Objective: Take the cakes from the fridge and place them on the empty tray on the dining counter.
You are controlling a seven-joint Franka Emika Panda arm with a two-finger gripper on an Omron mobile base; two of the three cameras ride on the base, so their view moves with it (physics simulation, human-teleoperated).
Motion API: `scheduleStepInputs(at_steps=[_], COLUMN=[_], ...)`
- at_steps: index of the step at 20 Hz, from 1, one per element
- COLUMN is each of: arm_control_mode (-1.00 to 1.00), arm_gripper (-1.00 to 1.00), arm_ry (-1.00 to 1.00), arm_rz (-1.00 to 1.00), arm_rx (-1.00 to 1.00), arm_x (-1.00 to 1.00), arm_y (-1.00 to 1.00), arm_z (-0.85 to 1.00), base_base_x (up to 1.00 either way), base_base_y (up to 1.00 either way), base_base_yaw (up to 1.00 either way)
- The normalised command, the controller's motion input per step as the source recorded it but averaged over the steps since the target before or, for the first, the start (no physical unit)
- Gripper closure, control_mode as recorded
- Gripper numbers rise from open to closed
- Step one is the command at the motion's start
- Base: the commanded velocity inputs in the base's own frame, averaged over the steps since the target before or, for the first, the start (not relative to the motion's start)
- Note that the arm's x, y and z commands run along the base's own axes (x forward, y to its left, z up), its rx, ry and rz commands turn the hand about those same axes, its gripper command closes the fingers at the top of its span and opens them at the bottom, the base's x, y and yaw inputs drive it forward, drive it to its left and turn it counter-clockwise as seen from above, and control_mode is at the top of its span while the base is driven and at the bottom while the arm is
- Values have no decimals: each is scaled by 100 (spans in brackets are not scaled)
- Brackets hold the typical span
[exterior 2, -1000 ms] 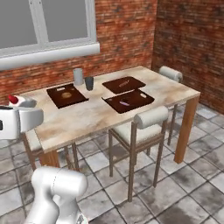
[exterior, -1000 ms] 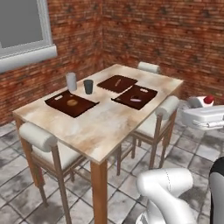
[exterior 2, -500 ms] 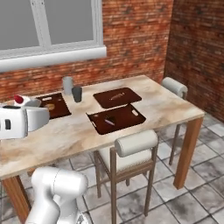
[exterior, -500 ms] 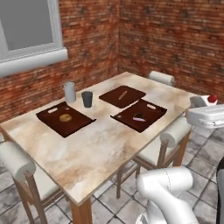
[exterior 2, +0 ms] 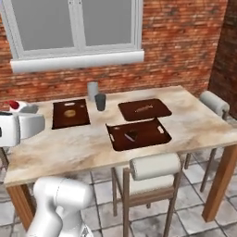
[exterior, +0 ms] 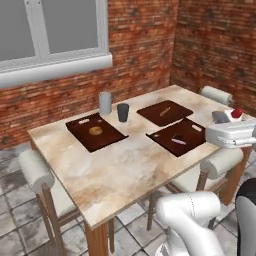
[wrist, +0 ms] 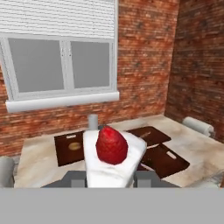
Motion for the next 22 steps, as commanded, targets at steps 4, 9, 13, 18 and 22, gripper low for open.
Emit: scheduleStepInputs(at_steps=[4,9,13,18,22], arm_control_mode=[100,100,100,100,100], arm_gripper=[100,100,100,100,100], arm_ry=[0,0,0,0,0], arm_rz=[0,0,0,0,0], arm_rx=[0,0,0,0,0], arm_x=[0,0,0,0,0], arm_y=[0,0,0,0,0], arm_z=[0,0,0,0,0], base_base_x=[38,58,73,-12,-100], base_base_y=[-69,-54,-49,-52,3], base_base_yaw=[57,60,57,18,0])
